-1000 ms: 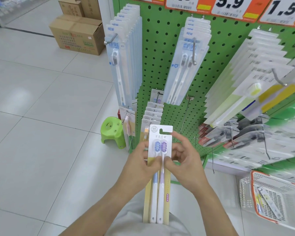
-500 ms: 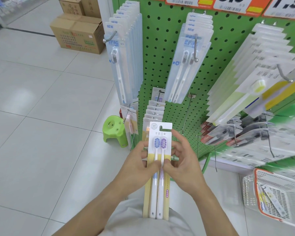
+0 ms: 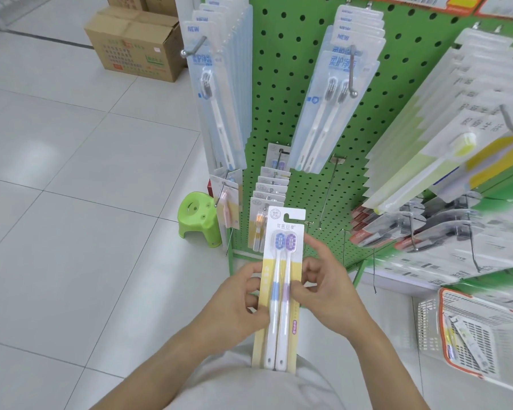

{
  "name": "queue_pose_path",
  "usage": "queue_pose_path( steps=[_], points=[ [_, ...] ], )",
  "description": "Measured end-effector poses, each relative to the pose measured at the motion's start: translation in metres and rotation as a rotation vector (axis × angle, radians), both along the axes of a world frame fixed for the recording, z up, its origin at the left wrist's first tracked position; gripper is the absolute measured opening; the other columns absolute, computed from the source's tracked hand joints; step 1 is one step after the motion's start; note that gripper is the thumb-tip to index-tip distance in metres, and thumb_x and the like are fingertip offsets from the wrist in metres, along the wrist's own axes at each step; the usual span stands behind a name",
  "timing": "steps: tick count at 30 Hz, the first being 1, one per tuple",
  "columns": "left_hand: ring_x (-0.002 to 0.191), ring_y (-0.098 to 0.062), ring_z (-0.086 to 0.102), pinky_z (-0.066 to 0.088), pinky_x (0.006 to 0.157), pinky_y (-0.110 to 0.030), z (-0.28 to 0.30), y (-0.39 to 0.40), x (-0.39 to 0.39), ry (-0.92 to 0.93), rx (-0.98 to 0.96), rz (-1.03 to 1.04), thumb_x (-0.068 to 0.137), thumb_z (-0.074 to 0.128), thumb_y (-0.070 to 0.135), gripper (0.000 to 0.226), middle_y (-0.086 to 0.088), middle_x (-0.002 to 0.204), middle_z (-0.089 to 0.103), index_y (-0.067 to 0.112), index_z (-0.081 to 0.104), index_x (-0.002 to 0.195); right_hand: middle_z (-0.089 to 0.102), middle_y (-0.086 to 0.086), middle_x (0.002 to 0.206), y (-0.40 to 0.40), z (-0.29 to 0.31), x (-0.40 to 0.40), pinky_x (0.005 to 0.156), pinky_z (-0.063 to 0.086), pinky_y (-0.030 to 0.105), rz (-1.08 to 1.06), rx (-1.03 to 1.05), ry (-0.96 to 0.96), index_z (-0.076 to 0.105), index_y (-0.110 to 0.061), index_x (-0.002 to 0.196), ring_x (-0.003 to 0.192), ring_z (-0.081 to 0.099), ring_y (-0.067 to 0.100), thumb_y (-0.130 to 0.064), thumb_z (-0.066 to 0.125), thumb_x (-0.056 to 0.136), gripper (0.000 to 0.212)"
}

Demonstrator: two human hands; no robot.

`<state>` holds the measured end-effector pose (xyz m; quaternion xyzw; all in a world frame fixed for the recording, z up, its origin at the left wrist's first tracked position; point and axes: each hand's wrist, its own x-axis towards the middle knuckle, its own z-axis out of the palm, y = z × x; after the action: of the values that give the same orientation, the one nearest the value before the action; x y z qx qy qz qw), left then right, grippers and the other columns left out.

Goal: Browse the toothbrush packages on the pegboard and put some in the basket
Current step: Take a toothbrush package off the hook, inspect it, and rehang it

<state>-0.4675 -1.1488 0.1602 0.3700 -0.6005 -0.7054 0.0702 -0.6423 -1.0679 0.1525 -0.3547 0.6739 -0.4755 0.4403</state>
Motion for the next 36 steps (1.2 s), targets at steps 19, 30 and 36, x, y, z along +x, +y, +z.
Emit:
queue_pose_path(
  steps=[19, 30, 36],
  points=[
    [0.072, -0.022, 0.071, 0.059, 0.066, -0.031, 0.014, -0.01, -0.004, 0.082, -0.02, 0.143, 0.101, 0.05, -0.002, 0.019, -0.016, 0.088, 0.077, 0.002, 0.068, 0.107, 0.074, 0.004, 0.088, 0.001, 0.017, -0.005, 0.062, 0.054, 0.037, 0.057, -0.158, -0.117, 0.074, -0.031, 0.111, 0.077, 0.056, 0.016, -0.004, 0.067, 0.083, 0.04],
    [0.096, -0.026, 0.073, 0.056, 0.081, -0.035, 0.018, -0.012, -0.006, 0.159, -0.041, 0.117, 0.074, 0.061, 0.003, 0.053, -0.004, 0.108, 0.077, 0.014, 0.056, 0.125, 0.075, 0.0, 0.098, 0.003, 0.018, 0.0, 0.062, 0.054, 0.041, 0.011, -0.142, -0.121, 0.072, -0.023, 0.113, 0.082, 0.058, 0.015, -0.006, 0.066, 0.081, 0.037],
    [0.099, -0.027, 0.073, 0.058, 0.081, -0.04, 0.02, -0.01, -0.004, 0.151, -0.02, 0.065, 0.077, 0.06, 0.001, 0.067, -0.004, 0.111, 0.075, 0.027, 0.044, 0.136, 0.071, -0.002, 0.094, 0.005, 0.018, 0.0, 0.055, 0.051, 0.042, 0.008, -0.127, -0.157, 0.07, -0.017, 0.112, 0.075, 0.056, 0.019, 0.001, 0.066, 0.074, 0.043]
  ],
)
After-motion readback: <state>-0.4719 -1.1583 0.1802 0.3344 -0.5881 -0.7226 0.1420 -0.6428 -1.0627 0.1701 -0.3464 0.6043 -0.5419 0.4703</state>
